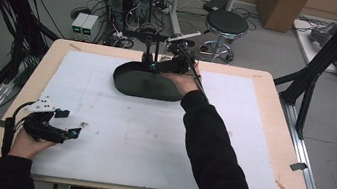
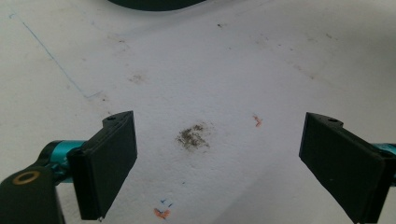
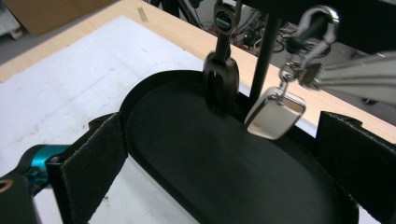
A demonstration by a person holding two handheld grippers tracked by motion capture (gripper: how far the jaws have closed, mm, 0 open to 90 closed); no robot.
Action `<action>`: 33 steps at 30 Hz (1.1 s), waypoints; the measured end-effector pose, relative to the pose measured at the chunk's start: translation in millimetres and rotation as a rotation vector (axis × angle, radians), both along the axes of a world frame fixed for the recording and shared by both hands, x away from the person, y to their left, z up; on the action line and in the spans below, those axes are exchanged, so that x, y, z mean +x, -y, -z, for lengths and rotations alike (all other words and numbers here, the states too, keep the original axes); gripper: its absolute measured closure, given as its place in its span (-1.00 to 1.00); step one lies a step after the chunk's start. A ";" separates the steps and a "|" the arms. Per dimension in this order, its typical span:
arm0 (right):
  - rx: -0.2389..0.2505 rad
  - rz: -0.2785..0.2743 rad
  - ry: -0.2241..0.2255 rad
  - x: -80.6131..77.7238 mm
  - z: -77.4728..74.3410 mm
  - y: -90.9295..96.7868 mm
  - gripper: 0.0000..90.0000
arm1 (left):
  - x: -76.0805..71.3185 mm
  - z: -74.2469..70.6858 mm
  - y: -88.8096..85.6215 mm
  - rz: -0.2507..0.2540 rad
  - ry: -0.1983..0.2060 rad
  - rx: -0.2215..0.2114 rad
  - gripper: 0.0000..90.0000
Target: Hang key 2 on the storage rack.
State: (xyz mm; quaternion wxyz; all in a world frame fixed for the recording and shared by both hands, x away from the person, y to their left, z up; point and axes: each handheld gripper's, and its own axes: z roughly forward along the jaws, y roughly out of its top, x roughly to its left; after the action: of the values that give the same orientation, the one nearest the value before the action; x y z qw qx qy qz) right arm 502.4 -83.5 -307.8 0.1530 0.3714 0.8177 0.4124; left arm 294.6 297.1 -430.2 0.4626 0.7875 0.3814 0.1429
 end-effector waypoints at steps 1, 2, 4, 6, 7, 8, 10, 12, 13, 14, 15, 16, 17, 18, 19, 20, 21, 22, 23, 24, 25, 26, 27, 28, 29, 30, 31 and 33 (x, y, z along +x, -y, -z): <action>0.008 0.002 -0.002 -1.5 0.2 3.5 -0.95 | 0.0 0.1 0.3 0.000 0.000 -0.002 -0.74; 0.007 0.002 0.003 -2.4 0.5 7.5 -0.95 | -0.1 0.0 0.4 0.000 0.000 -0.002 -0.74; -0.002 0.009 -0.009 -4.0 1.5 14.4 -0.95 | -0.1 0.0 0.8 0.000 0.000 -0.003 -0.74; -0.005 0.014 -0.012 -5.1 2.3 21.9 -0.97 | -0.1 -0.1 0.7 0.000 0.003 -0.001 -0.74; 0.003 0.017 -0.010 -6.3 2.4 26.0 -0.97 | -0.3 -0.2 0.8 -0.001 0.001 -0.001 -0.74; 0.012 0.018 -0.009 -7.4 2.6 30.3 -0.97 | -0.5 -0.3 0.8 -0.002 0.000 -0.001 -0.74; 0.028 0.028 -0.020 -10.1 3.5 38.4 -0.98 | -0.7 -0.4 1.0 -0.003 -0.001 -0.001 -0.74; 0.032 0.041 -0.024 -12.8 4.5 46.5 -0.98 | -1.1 -0.4 1.2 -0.005 -0.001 0.000 -0.74; 0.024 0.057 -0.024 -14.2 4.5 50.2 -0.98 | -1.2 -0.5 1.2 -0.006 0.000 0.000 -0.74; 0.026 0.065 -0.019 -15.9 4.4 54.3 -0.98 | -1.2 -0.5 1.3 -0.005 -0.001 0.001 -0.74; 0.032 0.058 -0.022 -17.3 4.4 58.6 -0.98 | -1.2 -0.6 1.1 -0.004 -0.001 0.003 -0.74; 0.038 0.056 -0.025 -19.0 4.6 62.4 -0.98 | -1.3 -0.6 1.5 -0.005 -0.001 0.001 -0.74; 0.037 0.052 -0.024 -21.1 4.7 66.2 -0.98 | -1.4 -0.6 1.5 -0.004 -0.002 0.004 -0.74; 0.036 0.049 -0.024 -23.4 5.0 69.9 -0.98 | -1.3 -0.6 1.5 -0.003 -0.003 0.007 -0.74; 0.036 0.043 -0.027 -26.0 5.6 73.6 -0.98 | -1.3 -0.6 1.7 -0.002 -0.002 0.008 -0.74; 0.034 0.039 -0.031 -28.4 6.3 77.2 -0.98 | -1.3 -0.6 1.9 -0.003 -0.002 0.008 -0.74; 0.030 0.037 -0.026 -30.8 7.2 80.7 -0.98 | -1.3 -0.6 1.9 -0.003 -0.002 0.008 -0.74; 0.029 0.035 -0.024 -33.2 8.2 84.0 -0.98 | -1.3 -0.6 1.9 -0.003 -0.002 0.008 -0.74; 0.029 0.032 -0.029 -35.6 8.8 87.2 -0.98 | -1.3 -0.6 1.9 -0.003 -0.003 0.009 -0.74; 0.029 0.030 -0.028 -37.8 9.5 90.5 -0.98 | -1.2 -0.6 2.0 -0.002 -0.002 0.009 -0.74; 0.030 0.030 -0.027 -40.5 10.1 93.3 -0.98 | -1.2 -0.6 2.1 -0.002 -0.002 0.010 -0.74; 0.027 0.027 -0.025 -42.5 10.6 96.0 -0.98 | -1.2 -0.6 2.1 -0.003 -0.003 0.010 -0.74; 0.024 0.025 -0.024 -44.4 11.2 98.7 -0.98 | -1.1 -0.5 2.1 -0.002 -0.003 0.010 -0.74; 0.021 0.026 -0.024 -46.3 12.0 100.9 -0.98 | -1.1 -0.6 2.2 -0.002 -0.003 0.010 -0.74; 0.016 0.026 -0.025 -47.9 12.6 102.9 -0.98 | -1.1 -0.6 2.2 -0.003 -0.003 0.010 -0.74; 0.012 0.026 -0.022 -49.7 13.1 104.8 -0.98 | -1.1 -0.6 2.1 -0.003 -0.003 0.010 -0.74; 0.006 0.023 -0.024 -51.6 13.4 106.5 -0.98 | -1.1 -0.6 2.1 -0.003 -0.003 0.010 -0.74; 0.003 0.016 -0.019 -55.4 14.7 108.8 -0.98 | -1.1 -0.6 2.0 -0.003 -0.003 0.011 -0.74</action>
State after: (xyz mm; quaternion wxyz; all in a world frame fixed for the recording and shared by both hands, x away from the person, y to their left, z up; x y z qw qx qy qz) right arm 446.9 -192.3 -322.5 0.1478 0.3820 0.8156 0.4087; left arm 293.5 295.0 -429.6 0.4575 0.7897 0.3825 0.1442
